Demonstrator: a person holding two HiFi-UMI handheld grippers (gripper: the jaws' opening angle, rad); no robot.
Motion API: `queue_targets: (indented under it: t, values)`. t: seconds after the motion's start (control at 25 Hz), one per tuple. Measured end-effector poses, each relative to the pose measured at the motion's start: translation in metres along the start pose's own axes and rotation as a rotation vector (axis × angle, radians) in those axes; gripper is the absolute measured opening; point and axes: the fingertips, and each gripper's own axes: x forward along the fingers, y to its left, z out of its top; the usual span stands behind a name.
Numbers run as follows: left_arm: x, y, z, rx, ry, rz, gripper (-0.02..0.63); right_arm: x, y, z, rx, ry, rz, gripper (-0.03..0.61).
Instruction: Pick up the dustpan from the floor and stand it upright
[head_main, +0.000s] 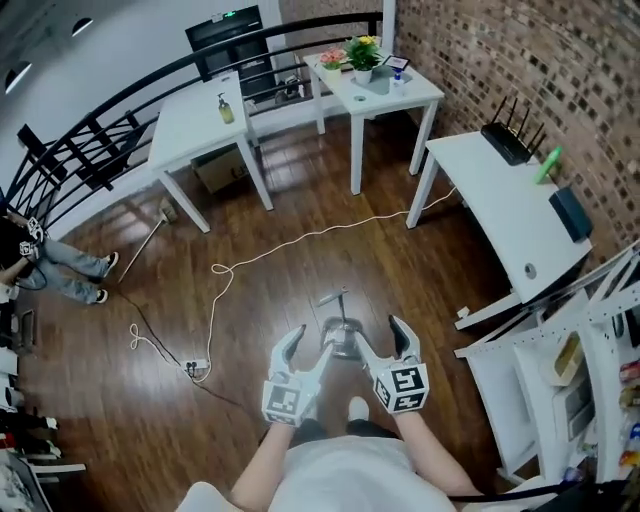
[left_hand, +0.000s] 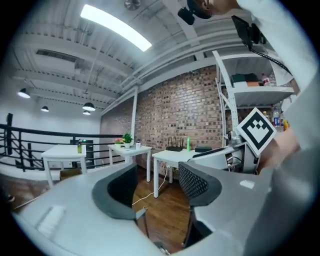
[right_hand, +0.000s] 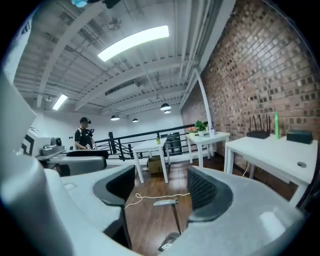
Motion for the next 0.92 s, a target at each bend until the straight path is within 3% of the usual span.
queue_targets:
  t: [0.16, 0.36, 0.8, 0.92]
  values:
    - [-0.011, -0.008, 0.036, 0.021, -0.047, -0.006, 0.275, -0.025, 0.014, 0.043, -0.097, -0.098, -0.024, 0.313]
    - [-0.033, -0.005, 0.045, -0.002, -0.073, -0.008, 0.278, -0.038, 0.029, 0.064, -0.207, -0.138, -0.068, 0.313]
    - [-0.040, 0.027, 0.048, 0.037, -0.100, -0.038, 0.278, -0.027, 0.047, 0.054, -0.198, -0.110, -0.106, 0.301]
    - [-0.043, 0.039, 0.046, 0.038, -0.104, -0.052, 0.241, -0.015, 0.058, 0.055, -0.207, -0.105, -0.089, 0.279]
